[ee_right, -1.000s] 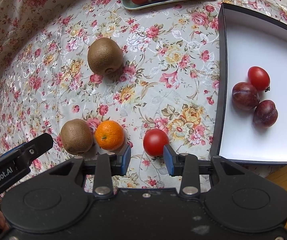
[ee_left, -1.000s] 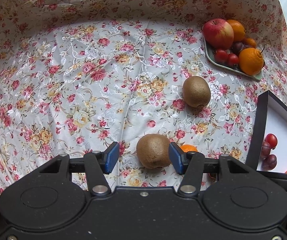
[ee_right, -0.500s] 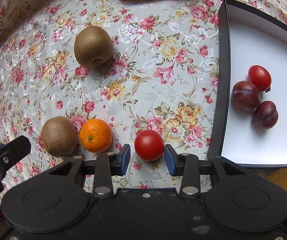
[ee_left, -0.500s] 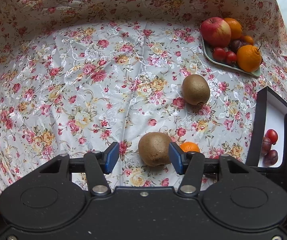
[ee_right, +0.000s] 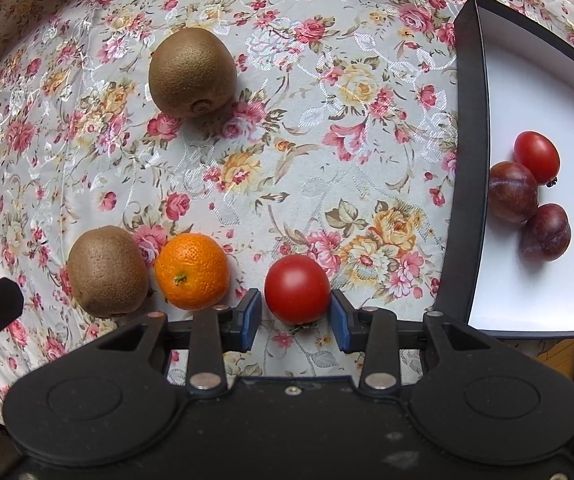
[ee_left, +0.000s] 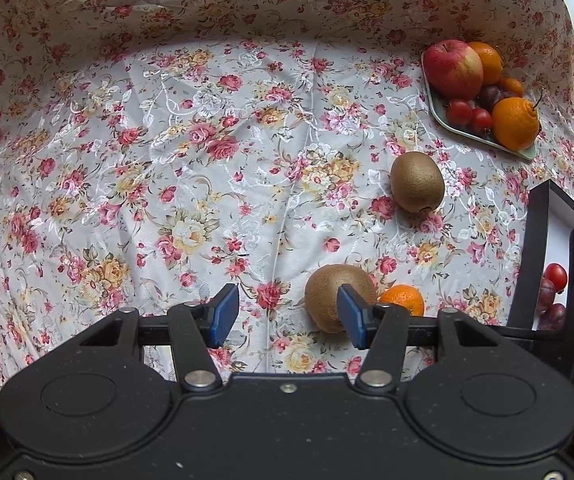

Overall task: Organize fruits
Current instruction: 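Close the right tool on the red tomato while the left tool moves around the kiwi, then close the left tool on the kiwi while the right tool holds the tomato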

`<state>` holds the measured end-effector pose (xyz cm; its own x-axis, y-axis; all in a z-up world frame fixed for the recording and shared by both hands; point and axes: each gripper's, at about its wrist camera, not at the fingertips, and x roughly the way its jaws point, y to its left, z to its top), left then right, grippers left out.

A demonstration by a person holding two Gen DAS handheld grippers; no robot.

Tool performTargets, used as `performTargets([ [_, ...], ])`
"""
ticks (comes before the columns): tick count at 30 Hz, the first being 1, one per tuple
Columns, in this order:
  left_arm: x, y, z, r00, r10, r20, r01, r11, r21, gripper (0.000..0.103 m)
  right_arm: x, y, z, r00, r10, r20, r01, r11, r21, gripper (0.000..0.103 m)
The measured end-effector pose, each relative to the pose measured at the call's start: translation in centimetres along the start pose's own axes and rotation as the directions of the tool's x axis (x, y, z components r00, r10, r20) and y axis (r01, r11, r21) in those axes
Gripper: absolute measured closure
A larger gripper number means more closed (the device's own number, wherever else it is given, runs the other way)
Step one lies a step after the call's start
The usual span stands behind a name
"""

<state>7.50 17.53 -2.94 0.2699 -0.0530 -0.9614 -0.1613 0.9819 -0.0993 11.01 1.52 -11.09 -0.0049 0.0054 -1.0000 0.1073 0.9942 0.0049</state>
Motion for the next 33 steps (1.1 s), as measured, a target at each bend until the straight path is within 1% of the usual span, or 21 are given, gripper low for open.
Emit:
performTargets([
  [7, 0.1, -0.2, -0.1, 1.0, 0.001, 0.001, -0.001, 1.0, 0.008, 0.043, 0.0, -1.1, 1.0, 0.999, 0.037, -0.022, -0.036, 0.998, 0.056, 0.062],
  [8, 0.1, -0.2, -0.2, 1.0, 0.0, 0.0, 0.0, 1.0, 0.009, 0.043, 0.1, -1.2, 1.0, 0.999, 0.035, -0.022, -0.034, 0.998, 0.057, 0.062],
  [9, 0.3, -0.3, -0.2, 1.0, -0.001, -0.003, 0.001, 1.0, 0.012, 0.043, 0.1, -1.1, 1.0, 0.999, 0.03, -0.019, -0.029, 0.998, 0.051, 0.066],
  [10, 0.4, -0.4, -0.2, 1.0, 0.0, -0.004, 0.0, 1.0, 0.014, 0.043, 0.1, -0.9, 0.9, 1.0, 0.014, -0.013, -0.013, 0.999, 0.038, 0.067],
  [13, 0.9, -0.7, -0.3, 1.0, 0.004, -0.012, -0.004, 1.0, 0.025, 0.043, 0.0, -0.7, 0.7, 1.0, 0.005, -0.002, -0.005, 1.0, 0.021, 0.068],
  [19, 2.1, -1.3, -0.6, 1.0, 0.007, -0.029, -0.006, 0.999, 0.037, 0.043, -1.1, -1.7, 1.1, 0.998, 0.067, -0.012, -0.066, 0.995, 0.077, 0.068],
  [26, 2.7, -2.3, -0.7, 1.0, -0.01, -0.023, 0.011, 0.999, 0.045, 0.043, -3.6, -2.9, 1.5, 0.994, 0.112, 0.019, -0.113, 0.987, 0.118, 0.068],
  [33, 3.6, -2.6, -0.5, 0.999, -0.015, -0.035, 0.017, 0.999, 0.041, 0.043, -5.2, -3.7, 1.1, 0.991, 0.121, 0.05, -0.127, 0.98, 0.152, 0.068],
])
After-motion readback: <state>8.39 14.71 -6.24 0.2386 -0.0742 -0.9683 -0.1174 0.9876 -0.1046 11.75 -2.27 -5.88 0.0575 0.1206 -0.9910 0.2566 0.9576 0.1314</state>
